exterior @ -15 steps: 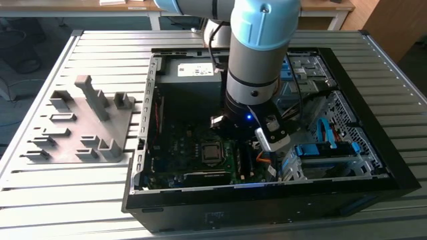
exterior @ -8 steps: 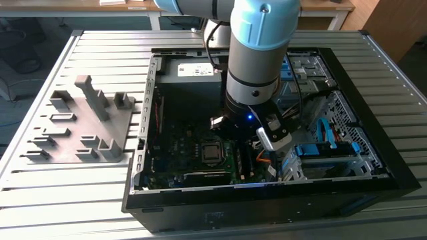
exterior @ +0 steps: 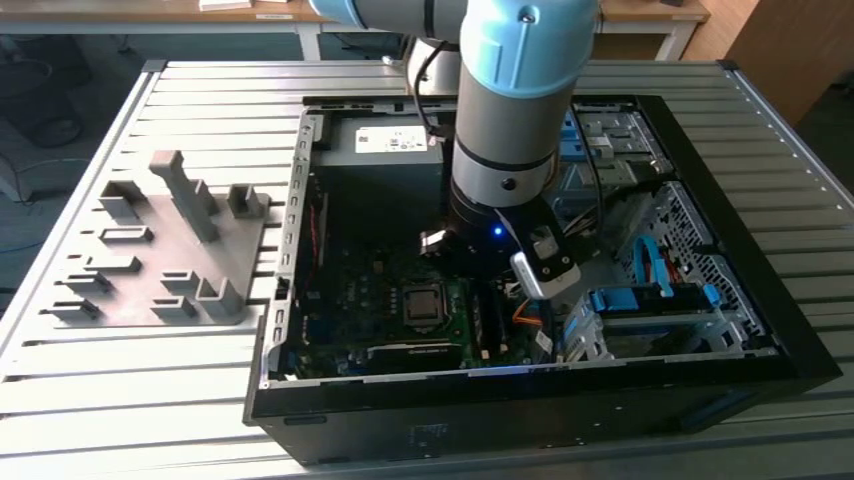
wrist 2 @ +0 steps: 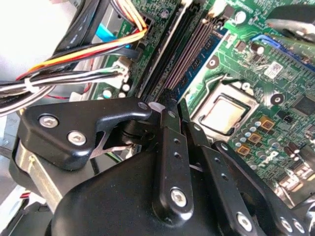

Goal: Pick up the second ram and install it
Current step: 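Insert the second ram into the second slot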

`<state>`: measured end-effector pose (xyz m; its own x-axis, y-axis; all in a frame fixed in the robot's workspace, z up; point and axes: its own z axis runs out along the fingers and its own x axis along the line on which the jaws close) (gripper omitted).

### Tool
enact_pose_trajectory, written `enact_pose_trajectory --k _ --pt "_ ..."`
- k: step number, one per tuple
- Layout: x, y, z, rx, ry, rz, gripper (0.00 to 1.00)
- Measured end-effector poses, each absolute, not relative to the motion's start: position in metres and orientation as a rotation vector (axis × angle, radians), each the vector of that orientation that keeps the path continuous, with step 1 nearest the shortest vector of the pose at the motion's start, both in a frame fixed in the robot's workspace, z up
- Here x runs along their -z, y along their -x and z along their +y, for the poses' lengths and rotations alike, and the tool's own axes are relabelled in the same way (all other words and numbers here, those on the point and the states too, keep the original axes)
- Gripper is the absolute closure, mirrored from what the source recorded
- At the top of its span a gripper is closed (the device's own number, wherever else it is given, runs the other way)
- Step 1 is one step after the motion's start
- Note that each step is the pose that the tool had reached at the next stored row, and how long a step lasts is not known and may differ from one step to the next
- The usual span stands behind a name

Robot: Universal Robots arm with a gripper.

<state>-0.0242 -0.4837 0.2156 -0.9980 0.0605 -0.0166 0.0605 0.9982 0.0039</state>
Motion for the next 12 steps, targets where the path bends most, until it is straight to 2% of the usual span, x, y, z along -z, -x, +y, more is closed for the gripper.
enact_pose_trajectory --k 12 --pt "-0.2154 0.0253 -0.4836 -0.003 -0.094 3.123 0.86"
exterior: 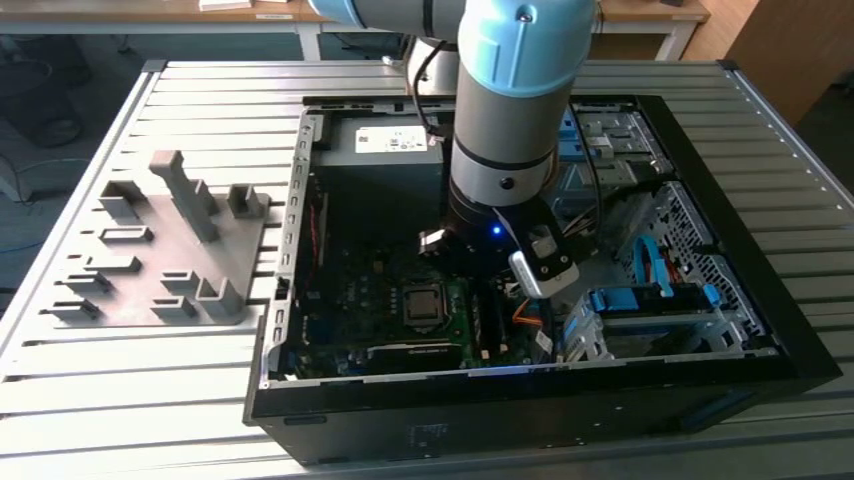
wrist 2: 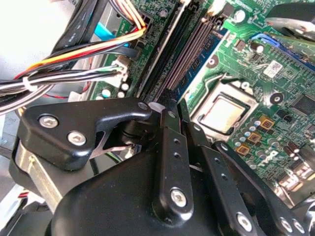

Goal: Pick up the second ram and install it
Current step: 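Insert the second ram into the second slot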

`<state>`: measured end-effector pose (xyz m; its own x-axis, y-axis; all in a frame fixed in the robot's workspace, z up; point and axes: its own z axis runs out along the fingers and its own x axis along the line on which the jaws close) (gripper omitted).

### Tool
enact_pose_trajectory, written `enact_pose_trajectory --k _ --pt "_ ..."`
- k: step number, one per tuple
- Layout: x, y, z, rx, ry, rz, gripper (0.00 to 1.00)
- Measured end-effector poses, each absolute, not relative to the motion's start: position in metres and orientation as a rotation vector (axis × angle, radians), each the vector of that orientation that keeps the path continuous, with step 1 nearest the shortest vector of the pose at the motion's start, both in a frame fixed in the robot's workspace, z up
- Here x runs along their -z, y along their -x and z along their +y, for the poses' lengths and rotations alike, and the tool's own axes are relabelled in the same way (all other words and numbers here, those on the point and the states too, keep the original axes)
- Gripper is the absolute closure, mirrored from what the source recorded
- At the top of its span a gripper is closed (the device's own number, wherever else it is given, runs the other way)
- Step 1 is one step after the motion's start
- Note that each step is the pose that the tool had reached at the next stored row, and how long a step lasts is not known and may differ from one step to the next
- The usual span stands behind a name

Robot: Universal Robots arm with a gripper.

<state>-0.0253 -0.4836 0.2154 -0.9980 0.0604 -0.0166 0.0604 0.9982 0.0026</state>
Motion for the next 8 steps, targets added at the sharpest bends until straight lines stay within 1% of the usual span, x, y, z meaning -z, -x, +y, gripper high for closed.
enact_pose_trajectory --k 8 --pt "-0.2138 0.0253 -0.4844 -0.001 -0.095 3.124 0.86"
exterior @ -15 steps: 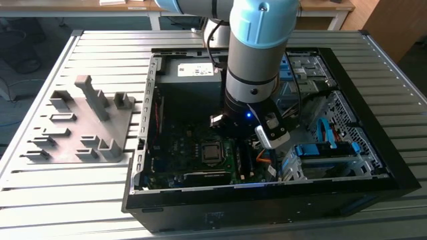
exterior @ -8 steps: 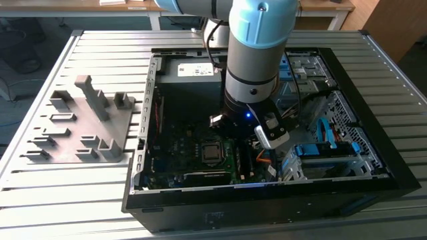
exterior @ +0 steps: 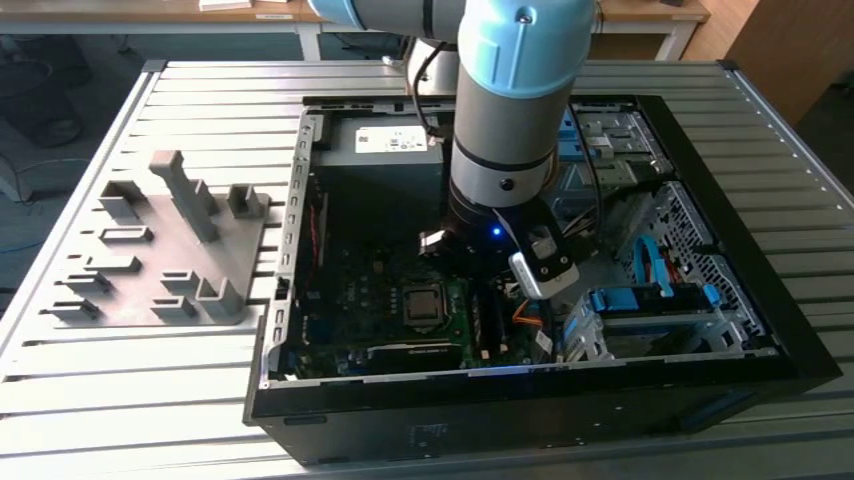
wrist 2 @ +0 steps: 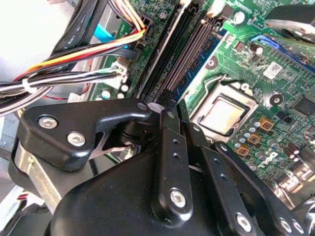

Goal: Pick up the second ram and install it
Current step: 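Insert the second ram into the second slot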

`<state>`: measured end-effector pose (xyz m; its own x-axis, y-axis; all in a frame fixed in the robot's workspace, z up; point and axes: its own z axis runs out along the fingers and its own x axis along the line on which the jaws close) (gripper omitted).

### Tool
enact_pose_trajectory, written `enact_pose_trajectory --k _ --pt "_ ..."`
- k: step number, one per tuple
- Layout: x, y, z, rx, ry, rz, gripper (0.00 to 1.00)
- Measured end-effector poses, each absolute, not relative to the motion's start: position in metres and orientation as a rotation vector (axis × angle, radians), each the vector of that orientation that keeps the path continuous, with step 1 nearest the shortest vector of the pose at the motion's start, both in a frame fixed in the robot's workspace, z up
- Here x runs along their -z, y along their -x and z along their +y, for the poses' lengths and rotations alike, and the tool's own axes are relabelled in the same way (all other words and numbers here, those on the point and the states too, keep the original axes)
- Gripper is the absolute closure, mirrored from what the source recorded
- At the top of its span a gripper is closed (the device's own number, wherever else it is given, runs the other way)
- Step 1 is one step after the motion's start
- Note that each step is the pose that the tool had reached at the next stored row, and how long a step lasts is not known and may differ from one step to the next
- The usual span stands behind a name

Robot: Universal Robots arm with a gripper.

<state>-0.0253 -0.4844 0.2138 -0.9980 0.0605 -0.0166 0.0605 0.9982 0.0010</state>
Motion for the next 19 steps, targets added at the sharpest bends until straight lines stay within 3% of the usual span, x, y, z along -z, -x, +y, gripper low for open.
enact_pose_trajectory --k 19 --pt "-0.2159 0.0253 -0.4858 -0.001 -0.095 3.123 0.86"
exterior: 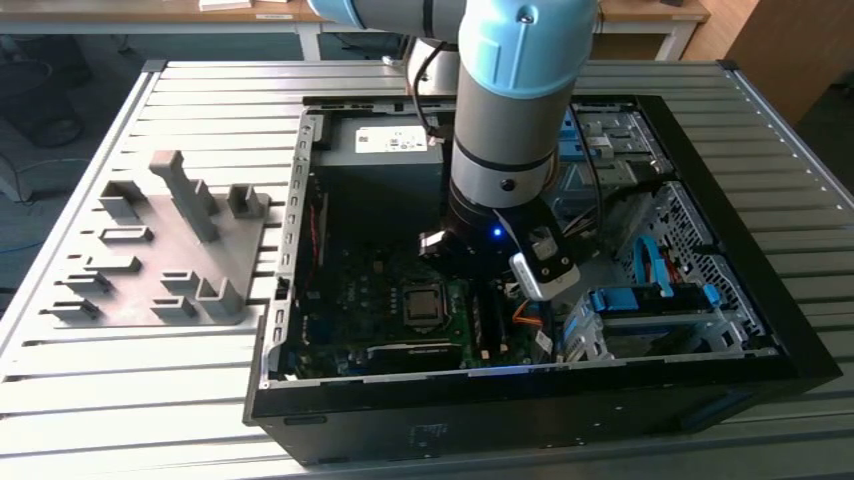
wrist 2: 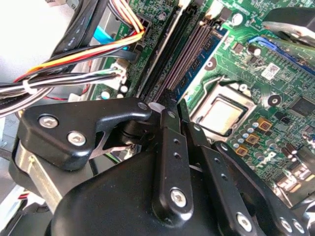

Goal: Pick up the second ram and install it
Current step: 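Insert the second ram into the second slot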

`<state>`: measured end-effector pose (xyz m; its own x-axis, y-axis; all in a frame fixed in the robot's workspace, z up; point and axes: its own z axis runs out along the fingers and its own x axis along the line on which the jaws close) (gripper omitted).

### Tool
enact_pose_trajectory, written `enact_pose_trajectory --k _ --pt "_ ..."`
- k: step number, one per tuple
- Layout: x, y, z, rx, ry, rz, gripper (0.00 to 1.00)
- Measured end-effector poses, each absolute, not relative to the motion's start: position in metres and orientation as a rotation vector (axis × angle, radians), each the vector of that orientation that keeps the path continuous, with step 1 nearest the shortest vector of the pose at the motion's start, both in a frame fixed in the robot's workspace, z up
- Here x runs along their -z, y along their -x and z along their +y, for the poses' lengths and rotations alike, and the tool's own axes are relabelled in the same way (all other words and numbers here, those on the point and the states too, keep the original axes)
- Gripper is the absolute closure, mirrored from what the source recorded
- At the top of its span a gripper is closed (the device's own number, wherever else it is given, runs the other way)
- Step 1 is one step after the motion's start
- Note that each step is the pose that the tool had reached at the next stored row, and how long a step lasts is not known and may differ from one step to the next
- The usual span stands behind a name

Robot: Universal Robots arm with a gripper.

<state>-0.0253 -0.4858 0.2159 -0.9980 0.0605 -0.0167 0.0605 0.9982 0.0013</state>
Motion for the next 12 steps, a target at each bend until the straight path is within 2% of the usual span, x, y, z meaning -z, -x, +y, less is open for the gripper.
enact_pose_trajectory --k 12 --pt "-0.2157 0.0251 -0.4852 0.005 -0.096 3.123 0.86"
